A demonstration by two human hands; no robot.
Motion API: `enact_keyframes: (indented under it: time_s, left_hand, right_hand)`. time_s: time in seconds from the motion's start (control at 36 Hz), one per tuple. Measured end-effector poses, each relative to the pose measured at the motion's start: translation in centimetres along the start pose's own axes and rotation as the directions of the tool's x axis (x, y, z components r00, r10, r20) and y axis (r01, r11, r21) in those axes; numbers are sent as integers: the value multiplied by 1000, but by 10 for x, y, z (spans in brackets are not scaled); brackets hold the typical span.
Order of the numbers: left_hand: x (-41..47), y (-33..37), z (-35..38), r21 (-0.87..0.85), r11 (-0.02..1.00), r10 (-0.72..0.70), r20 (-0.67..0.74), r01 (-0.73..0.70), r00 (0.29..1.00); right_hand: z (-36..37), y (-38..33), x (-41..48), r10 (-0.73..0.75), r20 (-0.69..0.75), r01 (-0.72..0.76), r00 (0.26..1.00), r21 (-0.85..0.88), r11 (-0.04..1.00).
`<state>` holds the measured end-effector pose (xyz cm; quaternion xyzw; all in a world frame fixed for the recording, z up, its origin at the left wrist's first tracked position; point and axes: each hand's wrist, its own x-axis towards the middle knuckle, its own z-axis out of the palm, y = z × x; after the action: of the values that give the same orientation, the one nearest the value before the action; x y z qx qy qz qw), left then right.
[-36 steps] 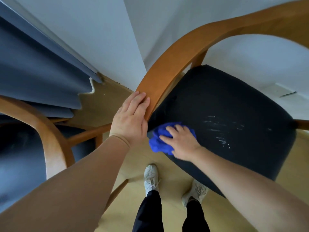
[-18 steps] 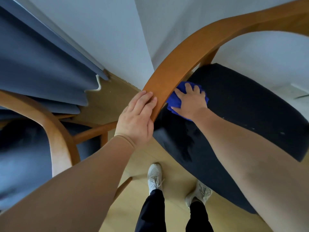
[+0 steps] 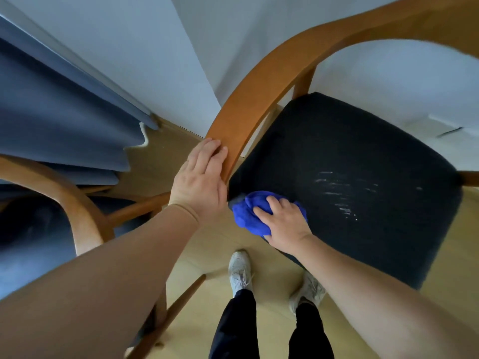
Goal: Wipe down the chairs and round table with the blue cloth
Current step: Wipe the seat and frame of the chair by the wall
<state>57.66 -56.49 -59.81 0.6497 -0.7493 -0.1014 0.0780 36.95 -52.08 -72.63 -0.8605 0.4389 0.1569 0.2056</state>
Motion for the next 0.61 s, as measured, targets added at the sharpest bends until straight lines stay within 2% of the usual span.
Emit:
enact_keyframes:
  time_s: [0.19,0.42,0.61]
  left_hand:
    - [44,18,-11,109,984,117,176,-138,977]
    - [78,27,0,76,983,151,159,-165,976]
    - [76,28,1,104,977,164,185,-185,969]
  right_hand:
    - [-1,3,-5,-40,-22,40,999,-7,999]
    - [4,11,1,-82,-40,82,996,19,996]
    - [-7,40,19,-258,-59,258,964,-11,966]
